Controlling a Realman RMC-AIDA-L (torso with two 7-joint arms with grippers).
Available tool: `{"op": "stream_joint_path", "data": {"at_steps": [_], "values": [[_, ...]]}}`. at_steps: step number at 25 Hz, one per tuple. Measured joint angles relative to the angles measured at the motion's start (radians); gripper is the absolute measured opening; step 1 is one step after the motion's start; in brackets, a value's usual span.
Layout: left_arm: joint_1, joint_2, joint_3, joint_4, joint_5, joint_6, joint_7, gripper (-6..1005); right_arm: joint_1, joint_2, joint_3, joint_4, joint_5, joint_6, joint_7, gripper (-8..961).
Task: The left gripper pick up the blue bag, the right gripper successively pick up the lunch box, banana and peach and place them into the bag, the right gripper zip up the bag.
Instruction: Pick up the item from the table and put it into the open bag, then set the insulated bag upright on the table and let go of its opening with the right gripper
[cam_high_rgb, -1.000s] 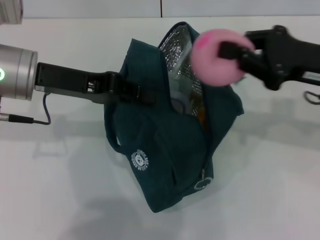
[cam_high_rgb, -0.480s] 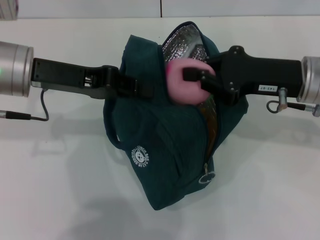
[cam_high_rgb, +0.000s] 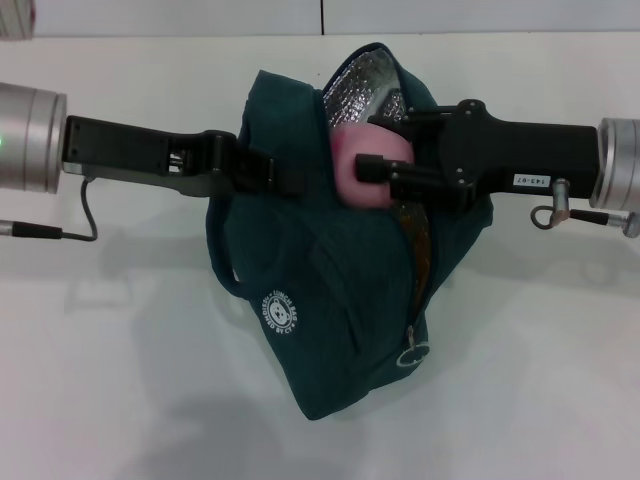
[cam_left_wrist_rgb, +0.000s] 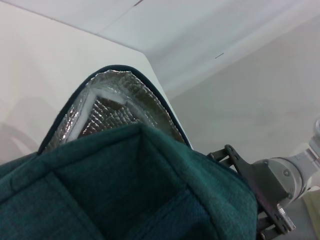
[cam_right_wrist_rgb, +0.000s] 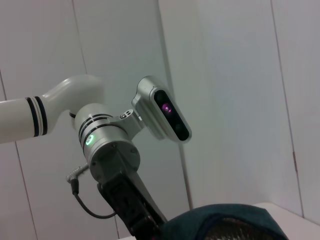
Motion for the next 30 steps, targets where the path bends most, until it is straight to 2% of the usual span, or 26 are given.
{"op": "stream_joint_path", "data": {"at_steps": [5, 11, 16, 19, 21, 25, 27, 30], "values": [[0.004, 0.0, 0.0, -0.001, 0.0, -0.001, 0.0, 48, -0.003, -0.001, 0.003, 0.0, 0.0, -0.002, 0.006, 380], [0.015, 0.0, 0.0, -0.015, 0.011, -0.018, 0.016, 48, -0.014, -0.002, 0.009, -0.007, 0.0, -0.016, 0.012, 573], [0.018, 0.012, 0.0, -0.051, 0.019, -0.028, 0.037, 48, -0.021, -0.001, 0.016, -0.008, 0.004, -0.018, 0.011, 669], [0.026, 0.018, -0.001, -0.053, 0.023, -0.03, 0.047, 48, -0.037, -0.001, 0.066, -0.011, 0.007, -0.019, 0.011, 813], [0.03, 0.02, -0.001, -0.054, 0.026, -0.037, 0.051, 48, -0.053, -0.002, 0.123, -0.007, 0.004, -0.013, 0.011, 820], [0.033, 0.024, -0.001, -0.055, 0.03, -0.044, 0.061, 49, -0.068, -0.019, 0.156, 0.003, -0.002, 0.03, 0.011, 830], [0.034, 0.035, -0.002, -0.055, 0.033, -0.05, 0.074, 49, -0.072, -0.027, 0.157, 0.009, -0.01, 0.05, 0.009, 830], [0.029, 0.051, -0.019, -0.056, 0.047, -0.057, 0.105, 49, -0.073, -0.027, 0.161, 0.015, -0.025, 0.071, 0.003, 831]]}}
